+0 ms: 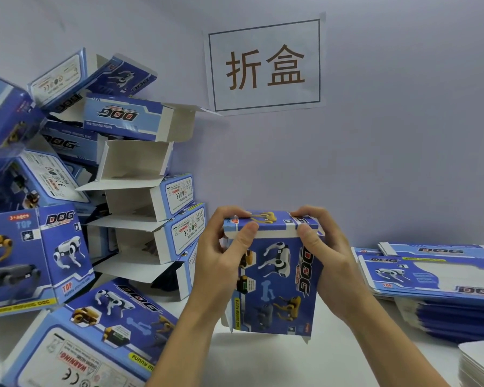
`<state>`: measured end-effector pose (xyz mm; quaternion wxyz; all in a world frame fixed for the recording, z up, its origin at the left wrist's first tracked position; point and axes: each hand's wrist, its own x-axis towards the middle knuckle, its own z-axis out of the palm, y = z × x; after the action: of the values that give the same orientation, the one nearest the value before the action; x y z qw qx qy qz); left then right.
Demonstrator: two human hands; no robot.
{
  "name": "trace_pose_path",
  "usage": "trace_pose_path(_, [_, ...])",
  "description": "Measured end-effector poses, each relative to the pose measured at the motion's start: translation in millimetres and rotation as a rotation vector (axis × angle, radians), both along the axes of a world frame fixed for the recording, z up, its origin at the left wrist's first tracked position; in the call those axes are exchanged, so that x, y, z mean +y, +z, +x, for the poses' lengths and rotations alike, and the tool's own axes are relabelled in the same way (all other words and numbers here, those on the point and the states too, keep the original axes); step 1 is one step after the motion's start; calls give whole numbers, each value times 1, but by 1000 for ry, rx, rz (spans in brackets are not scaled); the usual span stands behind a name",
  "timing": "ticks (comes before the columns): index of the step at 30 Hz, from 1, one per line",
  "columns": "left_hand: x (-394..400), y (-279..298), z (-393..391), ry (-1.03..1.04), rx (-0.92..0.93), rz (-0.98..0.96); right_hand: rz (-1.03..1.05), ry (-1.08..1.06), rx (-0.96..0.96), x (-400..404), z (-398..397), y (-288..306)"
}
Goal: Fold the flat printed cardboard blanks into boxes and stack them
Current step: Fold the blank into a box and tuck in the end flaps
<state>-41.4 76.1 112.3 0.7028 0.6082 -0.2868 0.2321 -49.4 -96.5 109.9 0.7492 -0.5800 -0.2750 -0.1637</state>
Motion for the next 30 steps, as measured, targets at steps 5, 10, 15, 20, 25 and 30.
trace_pose_path(5, [-4, 0, 1, 47, -8, -21, 8, -28, -14, 4, -2, 2])
trace_pose_path(10, [-6, 1, 1, 55, -13, -51, -9, -60, -27, 6, -4, 3])
trace_pose_path(15, [-2, 3, 0, -39, 23, -31, 16, -22, -12, 5, -1, 1])
trace_pose_path(20, [-3, 1, 1, -57, 45, -2, 34, -24, 6, 2, 5, -2])
trace_pose_path(25, [-2, 3, 1, -90, 60, -67, 31, -23, 15, 2, 7, -2])
trace_pose_path(30, [-6, 4, -1, -75, 40, 25, 71, 26, 32, 0, 6, -2])
